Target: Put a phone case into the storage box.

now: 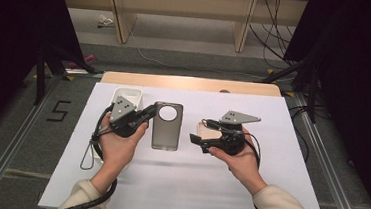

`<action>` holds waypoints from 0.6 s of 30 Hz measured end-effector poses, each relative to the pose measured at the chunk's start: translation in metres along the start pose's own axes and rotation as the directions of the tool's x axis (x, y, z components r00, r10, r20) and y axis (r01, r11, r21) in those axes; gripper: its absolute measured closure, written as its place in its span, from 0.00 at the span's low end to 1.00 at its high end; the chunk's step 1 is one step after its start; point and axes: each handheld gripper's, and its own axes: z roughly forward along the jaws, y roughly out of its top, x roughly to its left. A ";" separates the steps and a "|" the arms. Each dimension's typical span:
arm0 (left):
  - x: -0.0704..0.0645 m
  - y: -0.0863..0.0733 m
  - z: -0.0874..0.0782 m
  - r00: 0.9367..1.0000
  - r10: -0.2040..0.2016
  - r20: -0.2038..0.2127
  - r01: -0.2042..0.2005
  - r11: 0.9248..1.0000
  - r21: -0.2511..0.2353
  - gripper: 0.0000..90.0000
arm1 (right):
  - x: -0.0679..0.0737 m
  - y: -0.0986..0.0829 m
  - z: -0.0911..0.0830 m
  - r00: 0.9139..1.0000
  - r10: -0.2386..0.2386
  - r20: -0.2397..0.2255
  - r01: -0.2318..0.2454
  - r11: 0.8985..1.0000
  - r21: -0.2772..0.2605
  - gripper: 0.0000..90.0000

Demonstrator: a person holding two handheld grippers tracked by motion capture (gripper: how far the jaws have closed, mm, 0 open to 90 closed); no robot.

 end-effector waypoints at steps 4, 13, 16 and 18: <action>0.002 0.002 -0.002 1.000 -0.001 -0.003 0.001 1.000 -0.005 0.95 | -0.001 -0.002 -0.001 1.000 -0.003 0.000 0.003 1.000 0.003 0.18; 0.008 0.006 -0.005 1.000 -0.003 -0.008 0.002 1.000 -0.014 0.95 | -0.002 -0.004 -0.003 1.000 -0.010 -0.001 0.010 1.000 0.006 0.18; 0.009 0.006 -0.006 1.000 -0.001 -0.011 0.001 1.000 -0.017 0.95 | -0.002 -0.005 -0.004 1.000 -0.009 -0.001 0.009 1.000 0.006 0.18; 0.010 0.007 -0.007 1.000 -0.001 -0.011 0.001 1.000 -0.017 0.95 | -0.002 -0.005 -0.004 1.000 -0.009 -0.001 0.009 1.000 0.006 0.18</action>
